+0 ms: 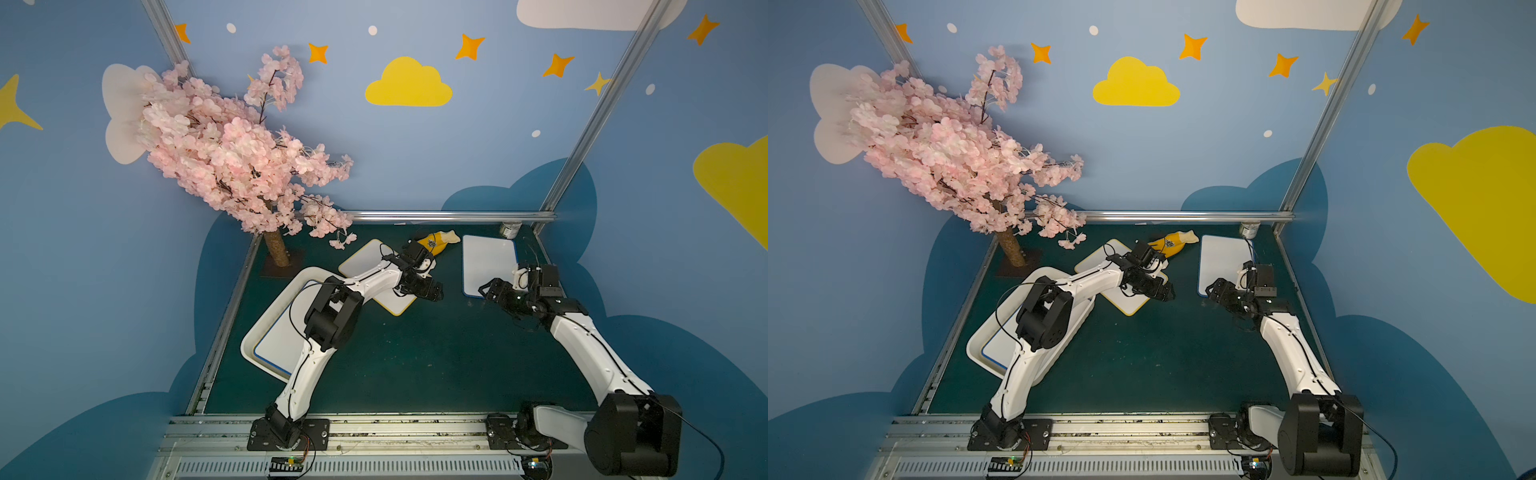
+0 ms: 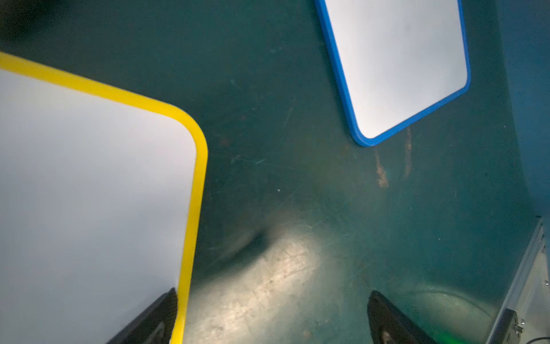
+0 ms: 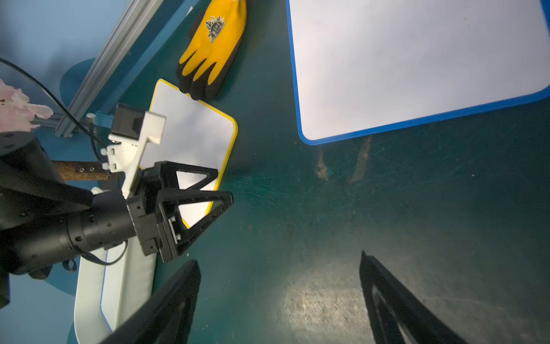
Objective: Put the whiteboard into the storage box
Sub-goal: Move the whiteboard to the center of the board.
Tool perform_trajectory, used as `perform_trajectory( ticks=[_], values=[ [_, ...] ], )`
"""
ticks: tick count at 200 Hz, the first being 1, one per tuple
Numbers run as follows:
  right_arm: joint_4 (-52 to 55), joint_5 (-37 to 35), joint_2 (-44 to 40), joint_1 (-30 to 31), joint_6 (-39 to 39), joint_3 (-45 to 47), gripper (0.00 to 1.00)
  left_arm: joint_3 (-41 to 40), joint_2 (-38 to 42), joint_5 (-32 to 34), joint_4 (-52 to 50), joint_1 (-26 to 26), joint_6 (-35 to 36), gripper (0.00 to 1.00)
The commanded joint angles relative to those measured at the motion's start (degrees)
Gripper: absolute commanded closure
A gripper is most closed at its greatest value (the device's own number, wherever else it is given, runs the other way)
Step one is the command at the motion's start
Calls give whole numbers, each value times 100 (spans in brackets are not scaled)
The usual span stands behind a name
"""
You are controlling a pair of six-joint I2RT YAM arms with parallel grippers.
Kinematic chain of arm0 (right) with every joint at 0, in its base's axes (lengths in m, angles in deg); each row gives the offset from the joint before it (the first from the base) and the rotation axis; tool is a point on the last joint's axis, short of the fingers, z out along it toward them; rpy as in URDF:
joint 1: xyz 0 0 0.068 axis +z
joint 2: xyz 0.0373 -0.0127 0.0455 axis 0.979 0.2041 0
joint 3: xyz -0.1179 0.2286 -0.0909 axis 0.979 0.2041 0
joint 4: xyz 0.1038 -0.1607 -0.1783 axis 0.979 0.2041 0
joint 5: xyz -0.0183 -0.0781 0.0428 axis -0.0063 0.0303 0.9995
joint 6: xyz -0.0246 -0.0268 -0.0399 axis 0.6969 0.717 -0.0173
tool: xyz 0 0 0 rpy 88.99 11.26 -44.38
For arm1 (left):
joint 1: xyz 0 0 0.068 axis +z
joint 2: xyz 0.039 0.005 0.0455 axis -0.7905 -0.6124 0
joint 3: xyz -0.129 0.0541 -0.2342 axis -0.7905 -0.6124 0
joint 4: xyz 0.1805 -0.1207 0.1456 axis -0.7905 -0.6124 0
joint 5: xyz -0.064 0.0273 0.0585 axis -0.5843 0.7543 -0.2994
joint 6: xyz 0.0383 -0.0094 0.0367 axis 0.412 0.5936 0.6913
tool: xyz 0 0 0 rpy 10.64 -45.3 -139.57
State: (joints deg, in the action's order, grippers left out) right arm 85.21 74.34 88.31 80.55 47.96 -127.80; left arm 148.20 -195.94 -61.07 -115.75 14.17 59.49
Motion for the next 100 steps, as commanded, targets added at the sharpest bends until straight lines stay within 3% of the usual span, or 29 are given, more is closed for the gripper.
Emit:
perform_trajectory(
  ticks=[1, 59, 100],
  values=[
    [241, 76, -227, -88, 3, -266, 15, -288, -37, -310, -401, -308, -335, 0],
    [719, -239, -459, -372, -247, -528, 15, -607, 51, -316, 57, -1087, -1051, 0],
    [840, -391, -705, -631, -522, -552, 15, -329, -26, -315, 181, -1671, -1305, 1]
  ],
)
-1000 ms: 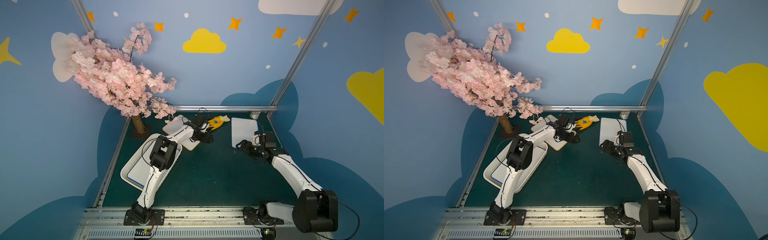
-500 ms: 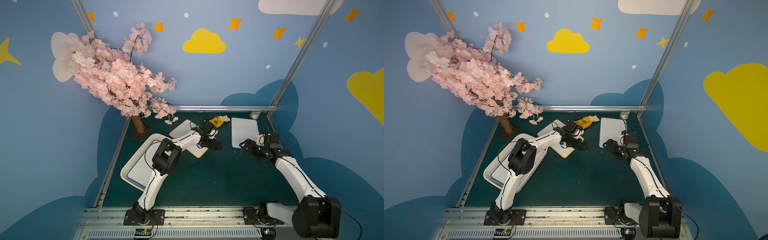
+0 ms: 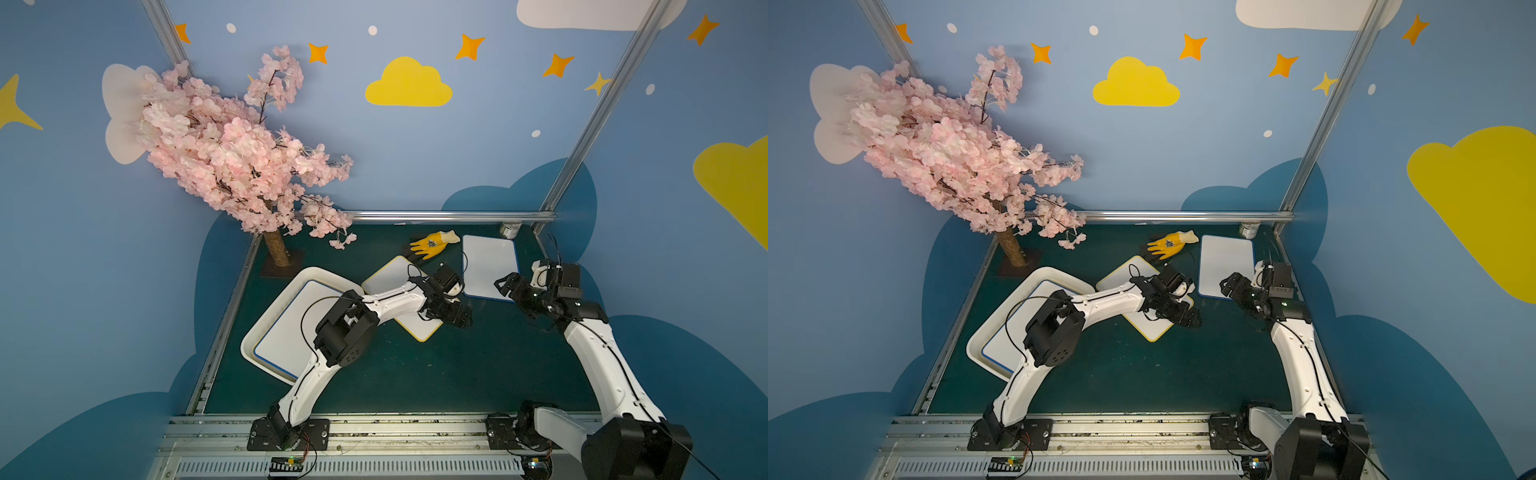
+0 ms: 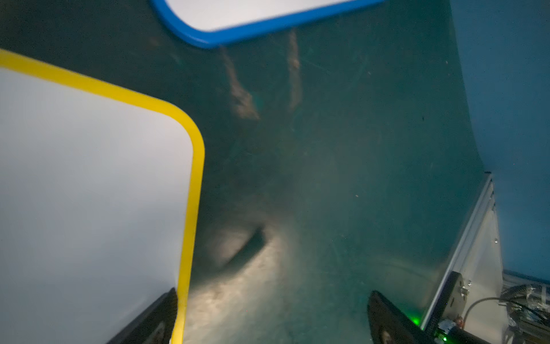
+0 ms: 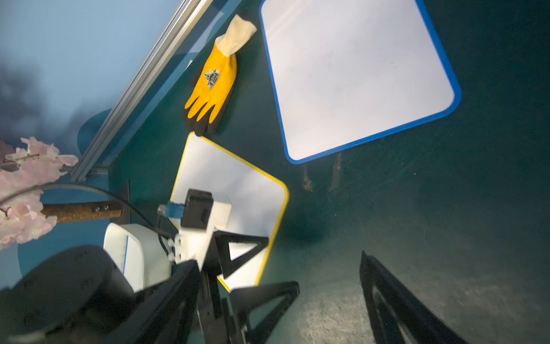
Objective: Put the whiteboard into the storage box
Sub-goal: Move the whiteboard to the center of the board, then pick up the whiteboard at the center of the board.
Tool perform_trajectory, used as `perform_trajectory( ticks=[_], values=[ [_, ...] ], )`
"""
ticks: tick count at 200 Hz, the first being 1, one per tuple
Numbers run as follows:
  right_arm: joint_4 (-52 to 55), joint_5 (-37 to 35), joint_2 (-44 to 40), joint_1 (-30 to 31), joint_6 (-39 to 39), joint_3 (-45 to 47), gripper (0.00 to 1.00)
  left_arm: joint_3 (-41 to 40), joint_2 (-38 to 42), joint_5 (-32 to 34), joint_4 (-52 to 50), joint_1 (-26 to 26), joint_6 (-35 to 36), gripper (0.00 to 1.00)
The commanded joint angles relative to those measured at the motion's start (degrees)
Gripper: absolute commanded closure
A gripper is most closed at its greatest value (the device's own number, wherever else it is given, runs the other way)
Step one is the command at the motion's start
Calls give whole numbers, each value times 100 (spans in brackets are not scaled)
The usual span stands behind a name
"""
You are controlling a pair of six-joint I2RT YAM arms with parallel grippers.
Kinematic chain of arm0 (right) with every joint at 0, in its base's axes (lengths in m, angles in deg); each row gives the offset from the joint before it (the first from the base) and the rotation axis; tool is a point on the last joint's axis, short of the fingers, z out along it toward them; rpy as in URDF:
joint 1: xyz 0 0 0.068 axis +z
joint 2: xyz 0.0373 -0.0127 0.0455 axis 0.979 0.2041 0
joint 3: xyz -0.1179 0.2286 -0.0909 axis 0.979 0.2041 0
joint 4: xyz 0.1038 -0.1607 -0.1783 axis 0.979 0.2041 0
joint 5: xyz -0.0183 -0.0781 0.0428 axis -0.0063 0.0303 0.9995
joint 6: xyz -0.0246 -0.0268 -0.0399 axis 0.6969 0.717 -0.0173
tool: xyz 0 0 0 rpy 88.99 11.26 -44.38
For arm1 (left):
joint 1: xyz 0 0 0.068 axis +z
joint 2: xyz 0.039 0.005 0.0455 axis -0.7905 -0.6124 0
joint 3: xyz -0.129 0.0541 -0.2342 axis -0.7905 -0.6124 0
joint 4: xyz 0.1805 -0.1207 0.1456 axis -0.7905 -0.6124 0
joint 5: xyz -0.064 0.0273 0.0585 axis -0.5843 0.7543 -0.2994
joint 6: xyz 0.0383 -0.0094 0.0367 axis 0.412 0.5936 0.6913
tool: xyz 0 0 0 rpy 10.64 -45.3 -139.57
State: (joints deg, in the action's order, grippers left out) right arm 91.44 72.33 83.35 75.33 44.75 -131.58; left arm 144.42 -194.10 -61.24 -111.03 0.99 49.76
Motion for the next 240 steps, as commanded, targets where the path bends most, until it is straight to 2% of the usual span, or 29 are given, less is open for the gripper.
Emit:
perform_trajectory(
  ticks=[1, 24, 54, 102, 134, 156, 185, 217, 240],
  values=[
    [219, -198, -210, -112, -198, -176, 15, 59, -215, -302, -297, -365, -333, 1],
    [237, -252, -312, -209, -294, -169, 15, 325, -191, -444, -380, -517, -301, 0],
    [222, -381, -360, -235, -368, -113, 15, 323, 246, -371, -608, -385, 53, 1],
    [203, -728, -368, -184, -694, 21, 15, -447, 1228, -300, -447, 456, 463, 0],
    [181, -1137, -472, 83, -1064, 278, 15, -566, 1417, -8, -473, 1087, 646, 0],
    [125, -1403, -549, 581, -1441, 552, 15, -446, 1267, 230, -567, 1438, 770, 0],
    [132, -2062, -688, 1528, -2334, 1016, 15, -393, 1007, 622, -428, 1727, 916, 0],
    [300, -2822, -768, 2539, -3276, 1361, 15, -316, 717, 716, -118, 1974, 965, 0],
    [302, -3078, -543, 3077, -3727, 1385, 15, -288, 532, 746, 76, 2095, 978, 0]
  ],
)
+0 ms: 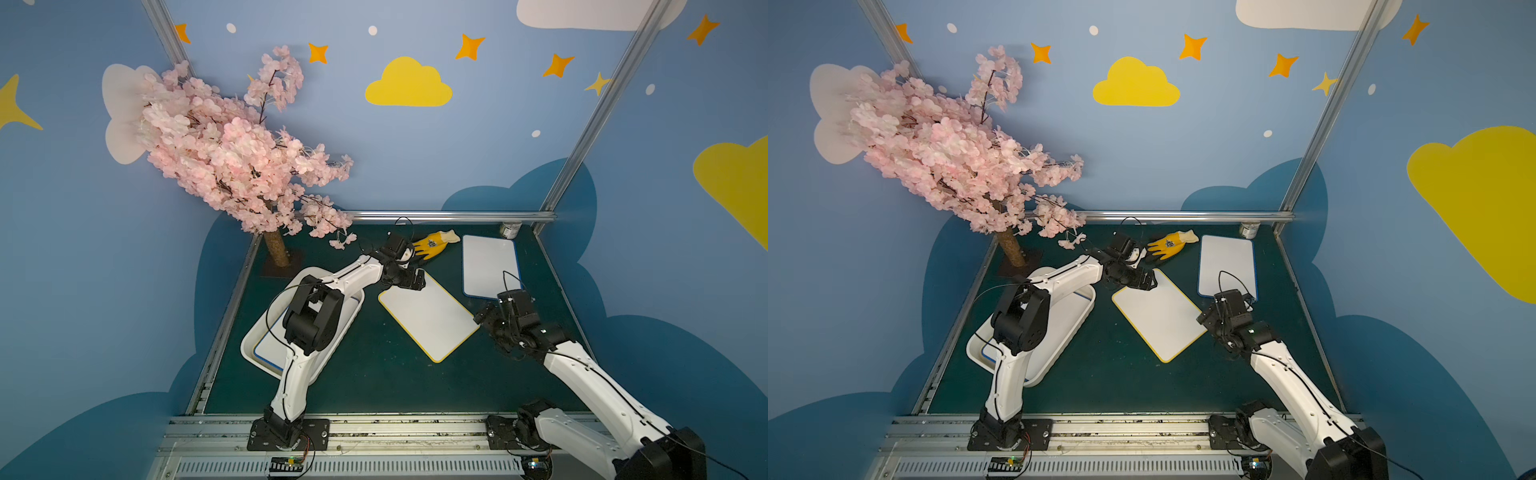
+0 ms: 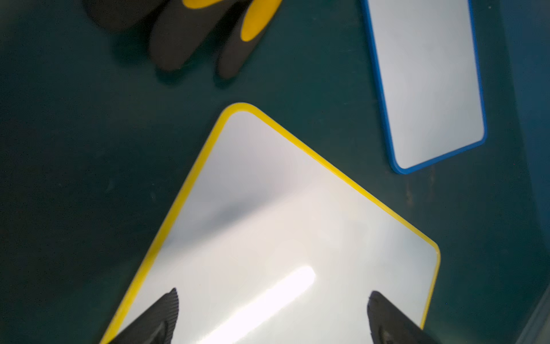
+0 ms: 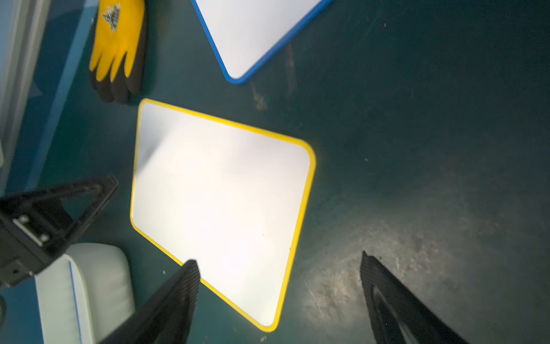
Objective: Put the whiteboard into the storage box
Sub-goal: Pick up the whiteboard at the center of the board.
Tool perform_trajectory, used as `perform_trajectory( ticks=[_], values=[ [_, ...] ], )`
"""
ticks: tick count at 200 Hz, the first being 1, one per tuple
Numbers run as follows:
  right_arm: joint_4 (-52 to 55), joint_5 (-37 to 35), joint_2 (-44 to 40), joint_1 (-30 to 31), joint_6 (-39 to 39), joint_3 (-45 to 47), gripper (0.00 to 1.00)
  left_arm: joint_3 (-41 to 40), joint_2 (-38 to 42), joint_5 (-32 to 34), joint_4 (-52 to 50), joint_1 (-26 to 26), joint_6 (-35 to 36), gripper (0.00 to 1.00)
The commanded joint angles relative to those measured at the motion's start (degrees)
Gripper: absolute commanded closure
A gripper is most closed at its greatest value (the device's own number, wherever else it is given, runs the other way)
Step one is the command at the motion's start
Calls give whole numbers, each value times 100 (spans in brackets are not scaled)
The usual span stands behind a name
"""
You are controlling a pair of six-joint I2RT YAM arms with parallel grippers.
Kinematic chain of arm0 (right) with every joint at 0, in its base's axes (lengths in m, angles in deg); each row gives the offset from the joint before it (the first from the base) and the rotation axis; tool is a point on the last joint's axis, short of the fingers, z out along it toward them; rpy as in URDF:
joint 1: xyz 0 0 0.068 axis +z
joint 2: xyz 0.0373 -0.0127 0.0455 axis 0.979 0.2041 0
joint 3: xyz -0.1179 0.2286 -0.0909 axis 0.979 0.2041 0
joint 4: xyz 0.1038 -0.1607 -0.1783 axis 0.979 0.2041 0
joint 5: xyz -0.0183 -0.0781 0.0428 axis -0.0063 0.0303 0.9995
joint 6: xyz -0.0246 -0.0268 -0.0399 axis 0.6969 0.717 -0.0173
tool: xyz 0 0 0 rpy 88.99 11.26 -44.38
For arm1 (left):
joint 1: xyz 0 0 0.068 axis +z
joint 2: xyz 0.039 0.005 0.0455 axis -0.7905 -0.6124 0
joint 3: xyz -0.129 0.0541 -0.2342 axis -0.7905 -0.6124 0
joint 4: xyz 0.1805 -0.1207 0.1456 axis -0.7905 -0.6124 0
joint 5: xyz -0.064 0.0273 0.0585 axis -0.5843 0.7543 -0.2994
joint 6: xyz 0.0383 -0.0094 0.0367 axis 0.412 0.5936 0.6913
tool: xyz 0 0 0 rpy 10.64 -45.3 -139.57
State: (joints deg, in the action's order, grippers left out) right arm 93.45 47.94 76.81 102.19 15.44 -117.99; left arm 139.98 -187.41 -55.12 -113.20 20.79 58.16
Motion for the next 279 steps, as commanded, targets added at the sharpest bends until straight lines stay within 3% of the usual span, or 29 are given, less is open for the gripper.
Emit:
perform_trajectory(
  ticks=[1, 49, 91, 119, 178, 279],
  values=[
    [99, -644, 127, 417, -805, 26, 15, 150, -140, 139, 319, 118, 142, 0],
    [-95, -819, 965, 1167, -1471, 27, 14, -325, -176, 266, 1398, 181, 104, 0],
    [-184, -789, 1366, 1363, -1794, 13, 14, -882, -278, 235, 2660, 195, -59, 0],
    [-299, -734, 1504, 1417, -1963, 27, 14, -943, -429, 181, 2921, 191, -252, 0],
    [-410, -629, 1958, 1462, -2130, 5, 14, -417, -691, -145, 2201, 193, -249, 0],
    [-761, -352, 3053, 1468, -2116, -532, 14, -380, -536, -704, 1098, 193, -197, 0]
  ],
)
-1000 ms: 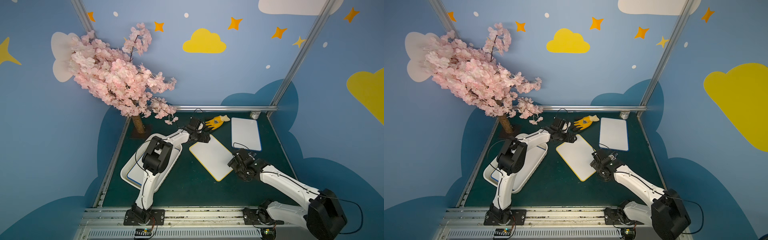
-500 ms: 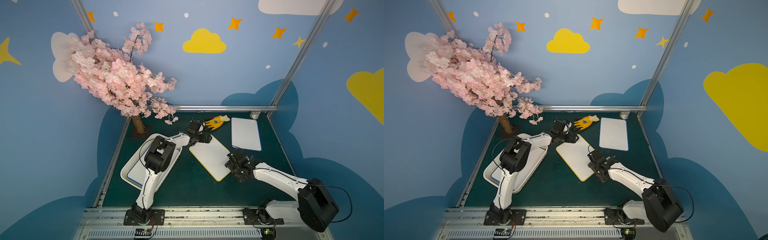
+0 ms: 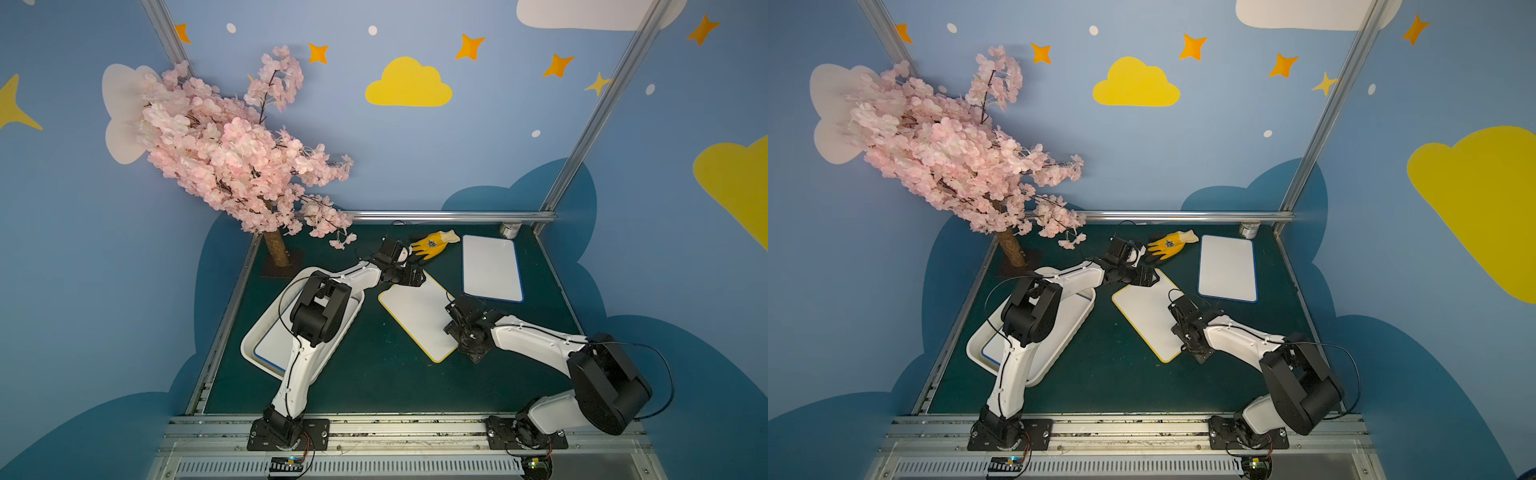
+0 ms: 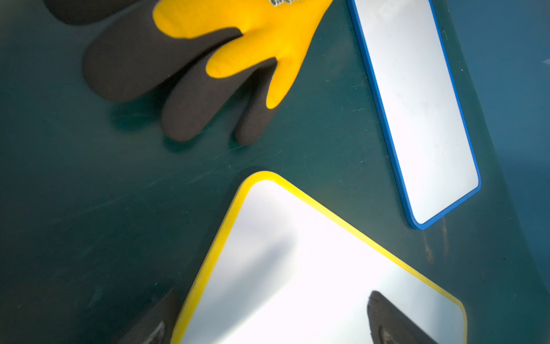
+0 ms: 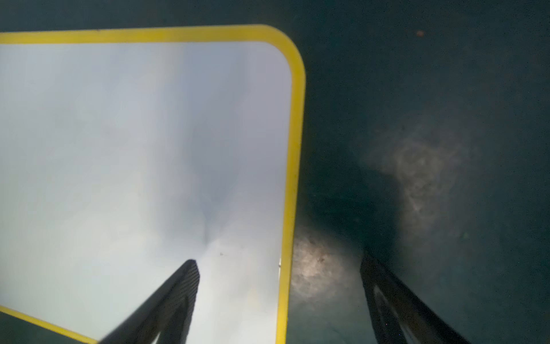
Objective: Put the whiteboard into the storage box
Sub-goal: Pick up the whiteboard at the center of the board.
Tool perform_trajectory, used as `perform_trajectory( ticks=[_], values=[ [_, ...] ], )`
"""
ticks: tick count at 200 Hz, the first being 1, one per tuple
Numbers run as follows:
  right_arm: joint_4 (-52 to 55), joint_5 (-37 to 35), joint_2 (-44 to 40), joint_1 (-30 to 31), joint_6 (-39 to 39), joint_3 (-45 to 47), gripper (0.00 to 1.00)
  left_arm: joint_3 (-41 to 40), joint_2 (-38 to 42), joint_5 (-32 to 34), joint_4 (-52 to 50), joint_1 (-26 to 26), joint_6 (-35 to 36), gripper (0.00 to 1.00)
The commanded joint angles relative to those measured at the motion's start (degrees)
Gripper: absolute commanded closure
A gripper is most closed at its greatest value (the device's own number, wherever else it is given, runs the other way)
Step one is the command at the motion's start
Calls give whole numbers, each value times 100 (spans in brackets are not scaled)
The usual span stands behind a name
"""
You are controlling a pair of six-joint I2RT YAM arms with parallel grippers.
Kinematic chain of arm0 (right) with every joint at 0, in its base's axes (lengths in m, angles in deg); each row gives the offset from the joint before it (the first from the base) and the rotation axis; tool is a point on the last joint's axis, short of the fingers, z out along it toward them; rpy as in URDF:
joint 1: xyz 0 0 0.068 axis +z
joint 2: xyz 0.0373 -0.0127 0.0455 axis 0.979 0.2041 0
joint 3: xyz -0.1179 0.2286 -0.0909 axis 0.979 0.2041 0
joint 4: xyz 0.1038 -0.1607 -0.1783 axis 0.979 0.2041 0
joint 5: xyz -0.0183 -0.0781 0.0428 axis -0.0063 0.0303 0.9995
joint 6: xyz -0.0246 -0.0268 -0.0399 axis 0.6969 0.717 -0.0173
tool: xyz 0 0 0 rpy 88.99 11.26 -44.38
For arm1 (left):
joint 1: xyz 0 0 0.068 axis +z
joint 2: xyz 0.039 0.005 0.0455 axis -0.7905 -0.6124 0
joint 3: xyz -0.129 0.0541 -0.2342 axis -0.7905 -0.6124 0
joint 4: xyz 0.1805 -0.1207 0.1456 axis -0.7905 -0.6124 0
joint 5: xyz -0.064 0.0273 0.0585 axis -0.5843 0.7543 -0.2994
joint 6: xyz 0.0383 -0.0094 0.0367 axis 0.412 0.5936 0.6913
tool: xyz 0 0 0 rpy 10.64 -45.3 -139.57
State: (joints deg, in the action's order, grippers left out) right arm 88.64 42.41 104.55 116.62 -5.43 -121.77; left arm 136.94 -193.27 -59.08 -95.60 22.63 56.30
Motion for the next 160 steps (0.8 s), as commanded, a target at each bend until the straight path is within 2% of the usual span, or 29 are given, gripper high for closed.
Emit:
perform_trajectory(
  ticks=[1, 37, 78, 108, 131, 160],
  values=[
    [-286, 210, 292, 27, -24, -156, 14, -82, 53, -315, -660, 9, -16, 0],
    [-727, 517, 549, -6, 292, -196, 14, -333, 212, -606, -719, 8, -149, 0],
    [-1937, 1222, 538, -210, 765, 177, 14, -569, 364, -724, -810, 7, -130, 0],
    [-2332, 1595, 454, -390, 1230, 244, 14, -695, 426, -788, -930, 7, -112, 0],
    [-2745, 1765, 270, -524, 1348, 404, 15, -741, 483, -666, -1136, 7, -77, 0],
    [-3565, 2050, 59, -727, 1186, 1045, 16, -621, 461, -555, -1507, 8, -62, 0]
  ],
)
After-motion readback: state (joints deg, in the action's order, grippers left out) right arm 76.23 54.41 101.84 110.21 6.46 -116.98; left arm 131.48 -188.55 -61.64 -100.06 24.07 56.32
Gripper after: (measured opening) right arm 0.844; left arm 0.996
